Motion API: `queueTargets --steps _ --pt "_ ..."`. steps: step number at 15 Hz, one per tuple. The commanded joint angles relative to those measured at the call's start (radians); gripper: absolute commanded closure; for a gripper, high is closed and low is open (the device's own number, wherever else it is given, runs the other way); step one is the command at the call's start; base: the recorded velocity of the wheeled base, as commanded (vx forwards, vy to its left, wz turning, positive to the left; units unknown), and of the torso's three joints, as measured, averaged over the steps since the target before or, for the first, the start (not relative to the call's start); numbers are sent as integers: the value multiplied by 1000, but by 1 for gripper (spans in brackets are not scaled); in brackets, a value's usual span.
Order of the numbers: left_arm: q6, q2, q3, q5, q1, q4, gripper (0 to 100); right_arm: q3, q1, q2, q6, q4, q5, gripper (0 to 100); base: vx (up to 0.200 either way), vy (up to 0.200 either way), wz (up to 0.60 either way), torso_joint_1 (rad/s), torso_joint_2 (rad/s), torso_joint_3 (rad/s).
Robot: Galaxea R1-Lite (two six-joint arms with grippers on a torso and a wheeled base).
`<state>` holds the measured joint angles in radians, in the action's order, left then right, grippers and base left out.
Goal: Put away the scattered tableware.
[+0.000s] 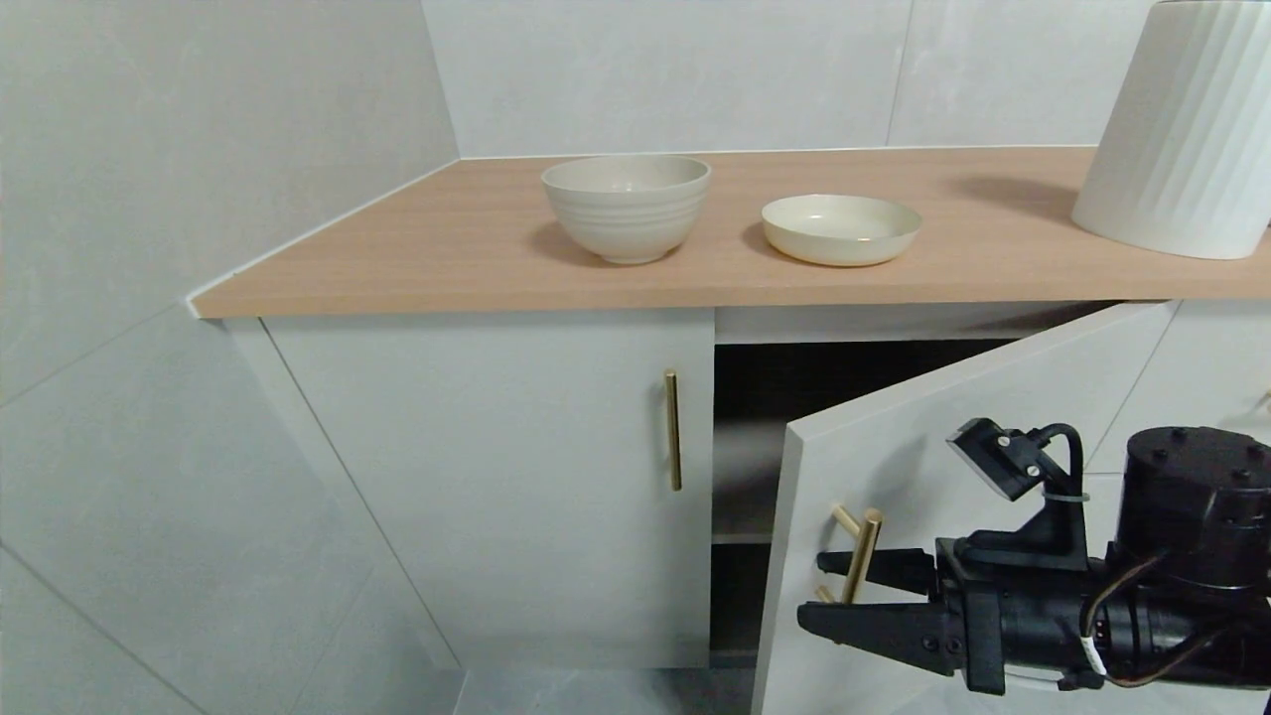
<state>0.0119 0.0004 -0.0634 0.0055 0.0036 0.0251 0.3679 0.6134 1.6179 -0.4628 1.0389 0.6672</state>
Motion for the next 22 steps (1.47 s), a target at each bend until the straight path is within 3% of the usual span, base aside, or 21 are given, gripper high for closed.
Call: queueTargets --steps 1,3,5,7,9,10,12,14,15,18,21,22 --pt "5 59 -156 -56 -2 -71 0 -26 0 -35 1 -3 0 0 0 0 0 0 0 0" --pt "5 254 -371 -177 -2 -163 0 -37 0 -44 4 -2 0 0 0 0 0 0 0 0" --pt "2 501 -498 -260 -2 -162 0 -38 2 -55 4 -2 0 0 0 0 0 0 0 0" --pt "-7 768 -618 -318 -2 -155 0 -52 6 -70 4 -2 0 0 0 0 0 0 0 0" --pt "-17 961 -667 -335 -71 -111 0 -67 8 -82 4 -2 0 0 0 0 0 0 0 0" --pt "-52 1024 -665 -335 -116 -60 0 -76 9 -93 4 -2 0 0 0 0 0 0 0 0" --pt "-162 1113 -656 -320 -223 21 0 -79 9 -96 4 -2 0 0 0 0 0 0 0 0" --pt "-217 1147 -656 -309 -292 38 0 -81 9 -96 4 -2 0 0 0 0 0 0 0 0" --pt "-230 1155 -656 -309 -326 38 100 -81 9 -98 4 -2 0 0 0 0 0 0 0 0" --pt "-251 1172 -650 -312 -422 38 100 -92 9 -108 4 -2 0 0 0 0 0 0 0 0" --pt "-234 1234 -653 -315 -479 59 100 -95 9 -112 4 -2 0 0 0 0 0 0 0 0" --pt "-225 1290 -650 -315 -505 108 100 -95 9 -112 4 -2 0 0 0 0 0 0 0 0"
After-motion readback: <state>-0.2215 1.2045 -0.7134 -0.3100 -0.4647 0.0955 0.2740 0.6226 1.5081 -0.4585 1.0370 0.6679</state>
